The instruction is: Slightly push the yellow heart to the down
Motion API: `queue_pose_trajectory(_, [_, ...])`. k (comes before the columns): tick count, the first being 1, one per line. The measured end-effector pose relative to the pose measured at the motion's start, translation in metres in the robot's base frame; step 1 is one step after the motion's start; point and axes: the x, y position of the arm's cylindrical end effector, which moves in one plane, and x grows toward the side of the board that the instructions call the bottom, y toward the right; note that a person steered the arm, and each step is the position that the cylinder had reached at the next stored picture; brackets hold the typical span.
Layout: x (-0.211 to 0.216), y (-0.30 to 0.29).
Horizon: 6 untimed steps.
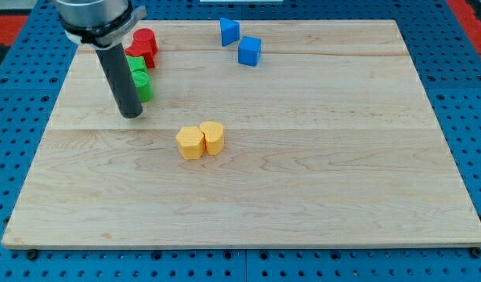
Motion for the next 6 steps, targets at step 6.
queue_pose_trajectory(6, [-0.035,0.157])
